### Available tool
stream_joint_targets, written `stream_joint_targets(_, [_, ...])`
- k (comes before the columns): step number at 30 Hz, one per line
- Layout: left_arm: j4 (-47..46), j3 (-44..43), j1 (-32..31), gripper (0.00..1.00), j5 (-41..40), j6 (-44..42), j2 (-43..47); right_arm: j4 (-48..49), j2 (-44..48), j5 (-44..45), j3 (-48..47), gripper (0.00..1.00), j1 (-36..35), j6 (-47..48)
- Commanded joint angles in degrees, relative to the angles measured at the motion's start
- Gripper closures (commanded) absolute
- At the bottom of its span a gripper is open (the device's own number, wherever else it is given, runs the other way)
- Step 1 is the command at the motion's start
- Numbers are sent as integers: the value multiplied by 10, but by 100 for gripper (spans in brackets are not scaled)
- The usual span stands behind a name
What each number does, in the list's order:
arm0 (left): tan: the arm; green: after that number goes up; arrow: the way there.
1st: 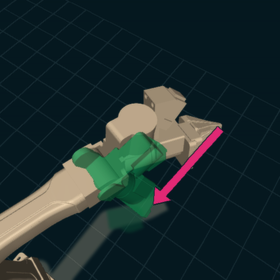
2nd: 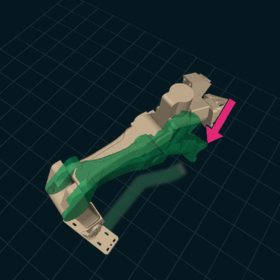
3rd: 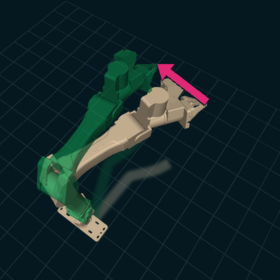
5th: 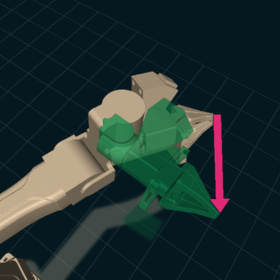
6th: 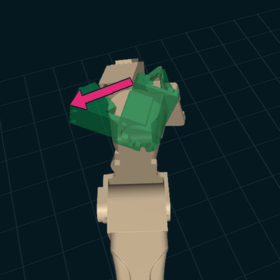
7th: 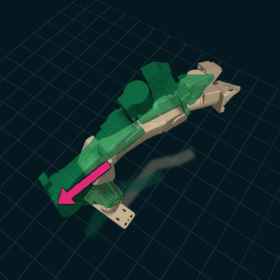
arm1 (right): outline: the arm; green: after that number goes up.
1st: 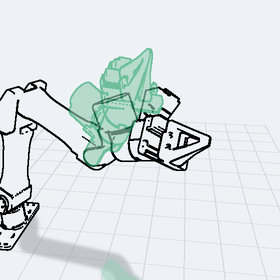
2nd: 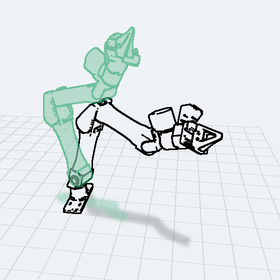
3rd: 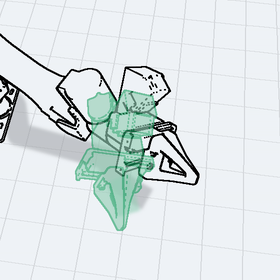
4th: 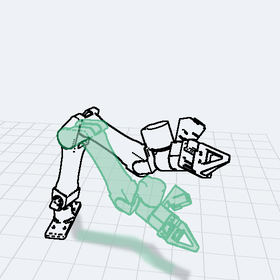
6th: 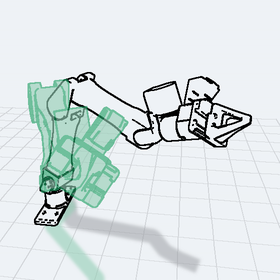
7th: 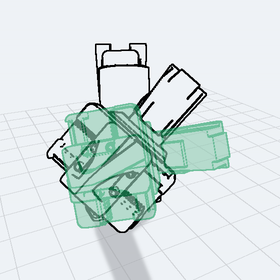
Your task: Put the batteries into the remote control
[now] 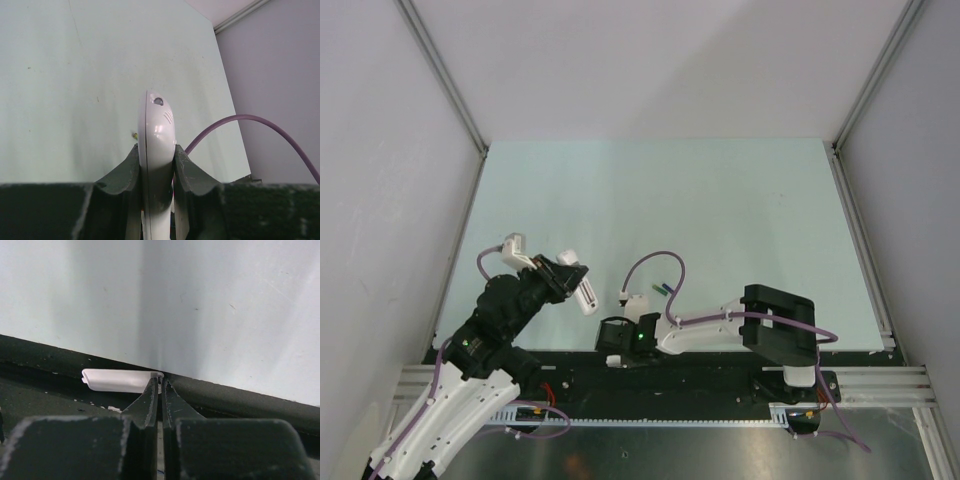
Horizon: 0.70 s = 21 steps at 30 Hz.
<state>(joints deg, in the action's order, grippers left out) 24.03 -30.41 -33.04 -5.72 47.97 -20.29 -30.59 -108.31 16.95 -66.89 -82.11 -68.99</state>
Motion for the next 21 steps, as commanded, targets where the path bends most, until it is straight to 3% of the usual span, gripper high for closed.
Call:
stream_joint_targets(1, [-14,1,-3,100,-6,3,4,-44,40,40,-11,100,-13,-6])
stream_joint_targets(13, [-14,3,-1,100,-11,6,0,-140,144,106,-11,100,-15,-16])
stream_joint_targets(17, [-15,4,-1,100,-6,11,-5,-171,205,139,-10,100,58,35])
stream_joint_targets(21, [-19,1,-1,100,10,13,-18,-126,231,129,-10,100,223,159])
